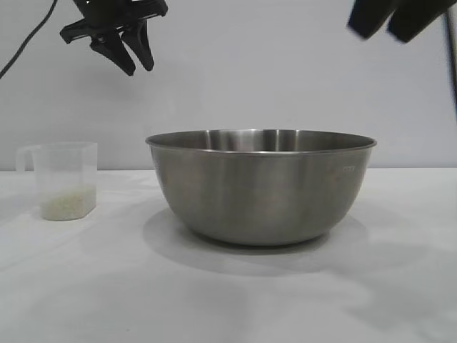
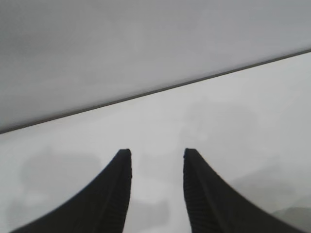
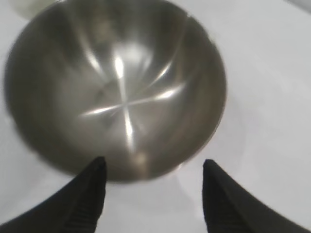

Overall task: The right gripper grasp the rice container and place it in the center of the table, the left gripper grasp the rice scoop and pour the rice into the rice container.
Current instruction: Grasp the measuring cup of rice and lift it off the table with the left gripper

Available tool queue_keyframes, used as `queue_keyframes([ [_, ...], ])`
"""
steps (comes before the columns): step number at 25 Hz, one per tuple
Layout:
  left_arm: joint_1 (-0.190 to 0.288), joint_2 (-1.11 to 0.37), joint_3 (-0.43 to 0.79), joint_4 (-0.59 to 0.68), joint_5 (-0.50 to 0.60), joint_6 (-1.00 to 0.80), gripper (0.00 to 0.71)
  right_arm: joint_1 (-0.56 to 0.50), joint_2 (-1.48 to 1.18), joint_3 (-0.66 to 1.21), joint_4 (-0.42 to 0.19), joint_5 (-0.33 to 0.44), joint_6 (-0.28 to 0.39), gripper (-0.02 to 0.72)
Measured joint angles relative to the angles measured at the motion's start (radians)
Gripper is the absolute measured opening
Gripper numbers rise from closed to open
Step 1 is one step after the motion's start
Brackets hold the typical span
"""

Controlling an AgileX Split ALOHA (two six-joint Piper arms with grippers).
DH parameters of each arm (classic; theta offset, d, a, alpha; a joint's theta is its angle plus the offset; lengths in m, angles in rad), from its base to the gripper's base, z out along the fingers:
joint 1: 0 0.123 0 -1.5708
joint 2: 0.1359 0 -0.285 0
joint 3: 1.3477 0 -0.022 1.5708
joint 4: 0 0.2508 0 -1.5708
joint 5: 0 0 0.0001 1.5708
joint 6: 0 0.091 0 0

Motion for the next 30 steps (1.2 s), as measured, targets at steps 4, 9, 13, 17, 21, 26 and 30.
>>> queue_keyframes([
  [4,0.012,-0.017,0.002,0.004,0.002,0.0,0.216,-0.015,-0.02,0.0,-0.112,0.148,0.12,0.358],
  [9,0.039,-0.03,0.002,0.011,0.002,-0.002,0.216,-0.016,-0.098,0.011,-0.363,0.195,0.341,0.358],
  [13,0.048,-0.039,0.002,0.013,0.004,-0.004,0.216,-0.016,-0.314,0.07,-0.393,0.079,0.369,0.358],
  [17,0.048,-0.048,0.004,0.013,0.012,-0.004,0.216,-0.016,-0.555,0.147,-0.381,0.142,0.369,0.358],
  [21,0.048,-0.054,0.004,0.015,0.023,-0.004,0.216,-0.016,-0.699,0.182,-0.372,0.217,0.369,0.358],
  [26,0.048,-0.08,0.025,0.027,0.043,0.001,0.216,-0.016,-0.804,0.217,-0.372,0.201,0.368,0.358],
  [30,0.048,-0.162,0.167,0.027,-0.069,0.025,0.216,-0.016,-0.83,0.217,-0.372,0.196,0.359,0.358],
])
